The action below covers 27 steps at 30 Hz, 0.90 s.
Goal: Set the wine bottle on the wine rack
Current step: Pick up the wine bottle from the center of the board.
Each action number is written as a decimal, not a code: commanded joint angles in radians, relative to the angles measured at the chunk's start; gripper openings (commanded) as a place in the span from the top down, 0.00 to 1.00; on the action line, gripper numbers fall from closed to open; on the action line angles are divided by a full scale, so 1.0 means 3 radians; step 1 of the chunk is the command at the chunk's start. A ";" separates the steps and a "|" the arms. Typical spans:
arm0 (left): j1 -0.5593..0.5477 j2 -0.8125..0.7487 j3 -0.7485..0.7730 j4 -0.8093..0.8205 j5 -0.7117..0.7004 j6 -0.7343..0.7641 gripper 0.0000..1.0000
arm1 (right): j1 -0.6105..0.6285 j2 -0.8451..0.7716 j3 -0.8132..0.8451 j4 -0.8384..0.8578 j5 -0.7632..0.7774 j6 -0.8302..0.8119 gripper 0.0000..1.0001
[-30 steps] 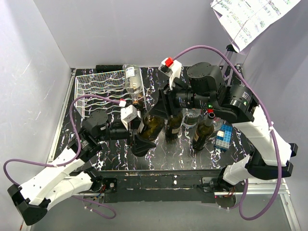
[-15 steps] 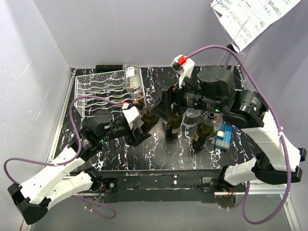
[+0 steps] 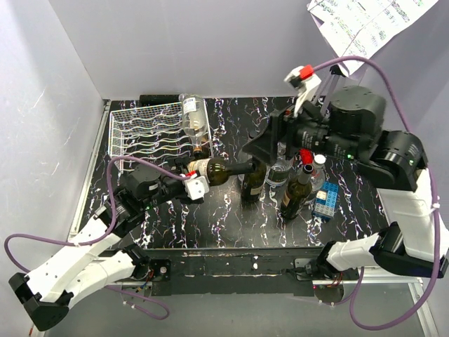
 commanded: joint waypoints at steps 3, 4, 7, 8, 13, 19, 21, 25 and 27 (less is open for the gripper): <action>0.0010 -0.0259 0.0147 0.0294 -0.0177 0.0988 1.00 | -0.0015 0.0156 -0.0222 -0.0486 -0.0501 -0.0144 0.20; 0.0010 -0.0279 0.0157 0.0274 -0.0167 0.1090 1.00 | -0.0015 0.0177 -0.0252 -0.0532 -0.0541 -0.0159 0.20; 0.0010 -0.0336 0.0158 0.0222 -0.0131 0.1290 1.00 | -0.0010 0.0228 -0.0350 -0.0583 -0.0751 -0.0241 0.22; 0.0010 -0.0356 0.0168 0.0217 -0.0116 0.1321 1.00 | -0.0010 0.0259 -0.0370 -0.0609 -0.0868 -0.0287 0.24; 0.0010 -0.0372 0.0173 0.0192 0.0068 0.1331 1.00 | 0.0067 0.0453 -0.0299 -0.0875 -0.1032 -0.0461 0.29; 0.0010 -0.0362 0.0209 0.0125 0.0160 0.1423 1.00 | 0.0164 0.0555 -0.0416 -0.0911 -0.1089 -0.0532 0.28; 0.0010 -0.0346 0.0234 0.0094 0.0186 0.1449 1.00 | 0.0195 0.0596 -0.0493 -0.0840 -0.1063 -0.0522 0.29; 0.0010 -0.0321 0.0239 0.0059 0.0196 0.1505 1.00 | 0.0231 0.0683 -0.0523 -0.0773 -0.1058 -0.0507 0.33; 0.0005 -0.0315 0.0234 0.0059 0.0206 0.1500 1.00 | 0.0261 0.0709 -0.0574 -0.0732 -0.1038 -0.0492 0.34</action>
